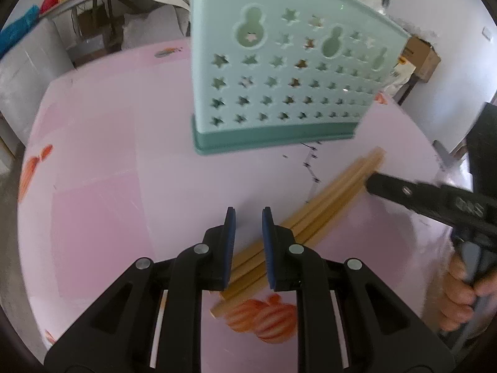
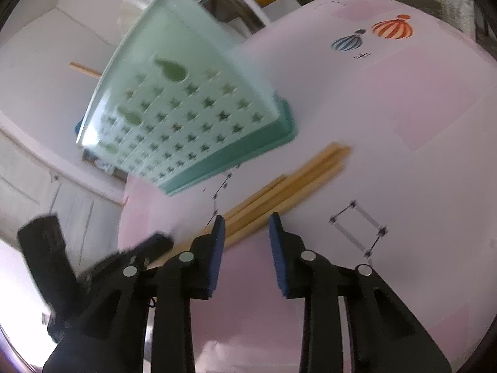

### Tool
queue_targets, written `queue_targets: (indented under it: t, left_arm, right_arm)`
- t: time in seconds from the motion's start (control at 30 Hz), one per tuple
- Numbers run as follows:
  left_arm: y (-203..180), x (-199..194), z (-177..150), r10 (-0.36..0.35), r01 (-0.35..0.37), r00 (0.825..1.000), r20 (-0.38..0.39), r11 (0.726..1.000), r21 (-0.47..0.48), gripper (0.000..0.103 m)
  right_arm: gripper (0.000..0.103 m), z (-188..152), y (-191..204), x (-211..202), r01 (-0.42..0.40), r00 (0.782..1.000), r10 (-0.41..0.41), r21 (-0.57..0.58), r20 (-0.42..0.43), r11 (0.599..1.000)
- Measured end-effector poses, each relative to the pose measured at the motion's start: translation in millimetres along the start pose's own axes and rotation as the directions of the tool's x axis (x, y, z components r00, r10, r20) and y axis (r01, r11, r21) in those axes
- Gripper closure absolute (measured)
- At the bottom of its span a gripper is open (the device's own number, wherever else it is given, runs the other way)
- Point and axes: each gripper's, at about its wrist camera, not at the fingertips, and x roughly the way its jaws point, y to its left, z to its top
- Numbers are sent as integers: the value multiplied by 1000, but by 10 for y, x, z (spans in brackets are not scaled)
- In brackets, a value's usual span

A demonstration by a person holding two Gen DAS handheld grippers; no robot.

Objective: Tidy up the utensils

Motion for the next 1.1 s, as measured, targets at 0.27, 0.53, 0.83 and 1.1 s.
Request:
queue_targets:
  t: [0.27,0.53,0.83,1.1]
  left_arm:
    - [-192,-35,-166,-71,71,997,-17,997,-8,88]
    - [-232,-13,-196,-91,91,995,-28,996,2,88]
    - [-153,-40,-165,-72,72,997,-29,997,-8,88]
    - [-191,-40,-160,-65,65,997,-31,998,-4,88]
  right_arm:
    - [94,58,-79,-5,56,998,-57,8,33,998]
    - [102,8,-194,-100,92,995,-91,1,49,996]
    - [89,87,-80,-4,119,992,-118,-26,46,993]
    - [89,96,86,71,205,977,-197,-123,78,971]
